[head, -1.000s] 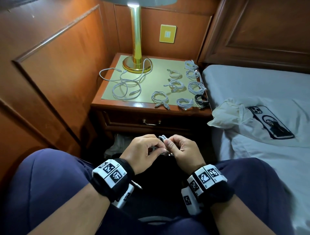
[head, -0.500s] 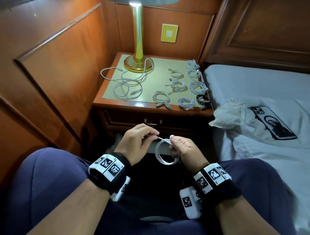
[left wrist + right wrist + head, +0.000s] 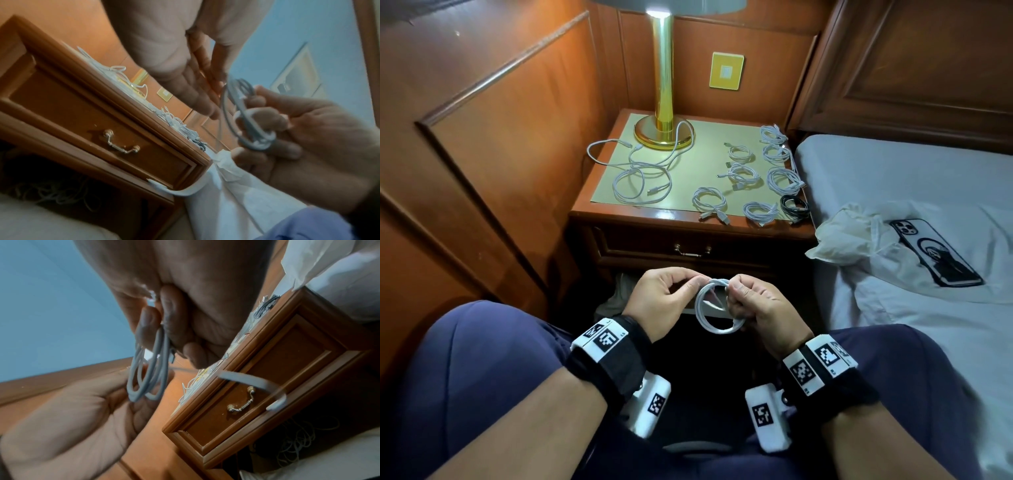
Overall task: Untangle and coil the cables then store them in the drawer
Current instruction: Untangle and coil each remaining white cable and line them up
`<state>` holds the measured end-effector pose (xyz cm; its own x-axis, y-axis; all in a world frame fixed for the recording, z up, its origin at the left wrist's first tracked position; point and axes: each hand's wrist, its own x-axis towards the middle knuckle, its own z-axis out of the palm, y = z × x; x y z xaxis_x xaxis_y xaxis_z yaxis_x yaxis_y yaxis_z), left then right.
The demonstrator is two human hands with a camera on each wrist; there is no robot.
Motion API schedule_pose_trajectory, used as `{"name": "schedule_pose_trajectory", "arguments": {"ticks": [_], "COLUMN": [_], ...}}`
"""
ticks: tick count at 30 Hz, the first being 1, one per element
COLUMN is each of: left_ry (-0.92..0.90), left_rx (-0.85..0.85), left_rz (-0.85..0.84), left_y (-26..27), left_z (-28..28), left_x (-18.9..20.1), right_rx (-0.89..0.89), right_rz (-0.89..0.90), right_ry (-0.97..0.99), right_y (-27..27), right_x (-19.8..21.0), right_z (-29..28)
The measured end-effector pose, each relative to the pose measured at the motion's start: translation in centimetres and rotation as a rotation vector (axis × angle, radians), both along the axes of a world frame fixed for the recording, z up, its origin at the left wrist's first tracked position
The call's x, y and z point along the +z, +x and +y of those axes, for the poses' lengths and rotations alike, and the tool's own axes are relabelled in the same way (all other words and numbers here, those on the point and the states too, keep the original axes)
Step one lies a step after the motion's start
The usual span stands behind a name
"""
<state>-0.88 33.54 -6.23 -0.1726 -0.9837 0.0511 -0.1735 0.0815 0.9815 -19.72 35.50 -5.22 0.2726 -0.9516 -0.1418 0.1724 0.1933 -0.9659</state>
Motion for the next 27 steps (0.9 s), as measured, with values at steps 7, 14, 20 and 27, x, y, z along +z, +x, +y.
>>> {"name": "schedule_pose_trajectory", "arguments": {"ticks": [7, 14, 20, 27], "left_ry": [0.281, 0.484, 0.032, 0.251], "left_rx": [-0.098, -0.226, -0.114, 0.116], "left_rz": [0.347, 0.531, -0.195, 0.241], "left_y": [-0.4, -0.6, -0.4, -0.7], "left_z": [0.3, 0.3, -0.1, -0.4], "left_x": [0.5, 1.0, -0.7, 0.6], "right_rx": [-0.077, -0.125, -0.179, -0.319], "right_rz": [0.246, 0.439, 0.504, 0.589], "right_ry": [-0.150, -0.263, -0.303, -0.380], "right_y": [0.0, 0.4, 0.5, -0.1], "right_x": [-0.9, -1.2, -0.8, -1.2], "right_z": [-0.3, -0.4, -0.1, -1.2]}}
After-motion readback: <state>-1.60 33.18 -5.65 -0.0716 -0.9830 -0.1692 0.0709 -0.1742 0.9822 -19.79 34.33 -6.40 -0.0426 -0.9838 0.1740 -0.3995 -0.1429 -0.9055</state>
